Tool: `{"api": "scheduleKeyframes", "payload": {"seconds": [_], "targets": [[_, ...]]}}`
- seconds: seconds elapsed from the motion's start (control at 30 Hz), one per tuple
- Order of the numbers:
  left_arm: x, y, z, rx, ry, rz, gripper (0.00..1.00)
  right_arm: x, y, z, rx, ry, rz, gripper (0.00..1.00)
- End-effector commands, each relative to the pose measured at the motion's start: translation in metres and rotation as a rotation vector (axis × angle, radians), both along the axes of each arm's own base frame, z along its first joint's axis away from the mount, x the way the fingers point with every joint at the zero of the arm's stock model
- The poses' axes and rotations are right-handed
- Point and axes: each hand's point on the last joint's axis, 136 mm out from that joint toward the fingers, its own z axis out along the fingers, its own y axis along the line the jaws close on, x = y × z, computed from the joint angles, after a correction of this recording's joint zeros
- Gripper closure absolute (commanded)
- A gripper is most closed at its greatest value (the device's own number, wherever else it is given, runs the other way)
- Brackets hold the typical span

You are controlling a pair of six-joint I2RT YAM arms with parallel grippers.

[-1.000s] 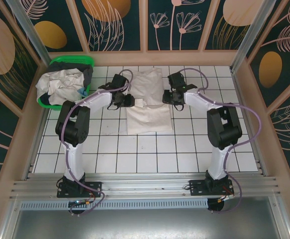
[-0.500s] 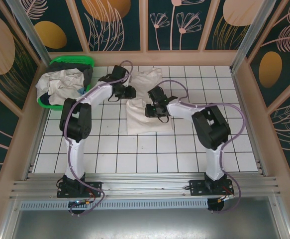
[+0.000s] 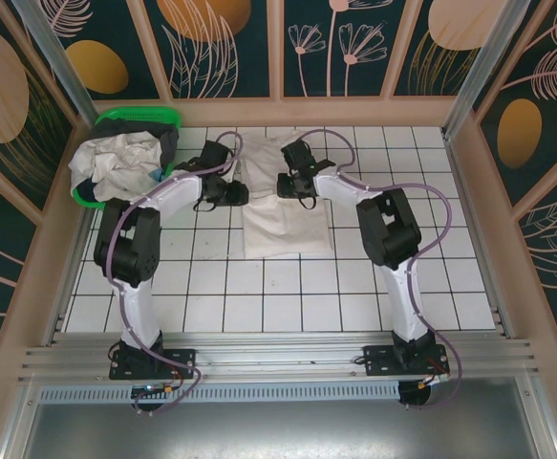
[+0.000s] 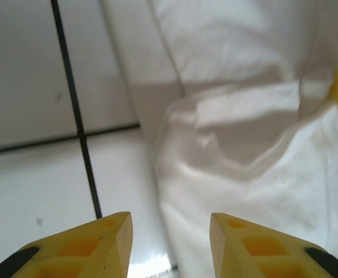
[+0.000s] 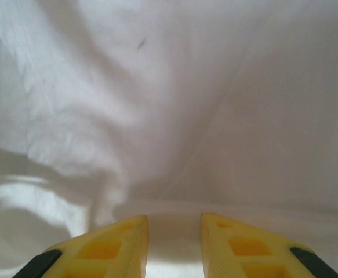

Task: Fold and stack the t-shirts

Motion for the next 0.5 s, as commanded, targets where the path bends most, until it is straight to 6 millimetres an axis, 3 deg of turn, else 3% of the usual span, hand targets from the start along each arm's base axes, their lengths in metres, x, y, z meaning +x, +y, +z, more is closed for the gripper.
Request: {"api": "scheduleKeyframes", "payload": {"seconds": [0.0,0.1,0.2,0.27,0.47], "targets": [[-0.005,-0.007,0.016,-0.05,-0.068,0.0,0.58,0.005,0.002,0.0,-0.033,0.014,0.026,0.71],[-0.006,-0.017,0.008,-0.058,-0.064,-0.011,0.55,0.007,-0.002,0.023,-0.037,-0.016,0.009,0.71],[0.009,-0.03,-0.006,-0.077,-0.036,-0.034,0.57,-0.009,-0.012,0.035,-0.012,-0.037,-0.007,0.71],[0.022,-0.035,-0.018,-0.066,-0.017,-0.036,0.59,-0.013,-0.035,0.035,0.017,-0.049,-0.062,0.71],[0.039,-0.035,-0.048,-0.02,0.026,-0.014,0.61,-0.056,-0.056,-0.003,0.06,0.021,-0.106,0.71]]}}
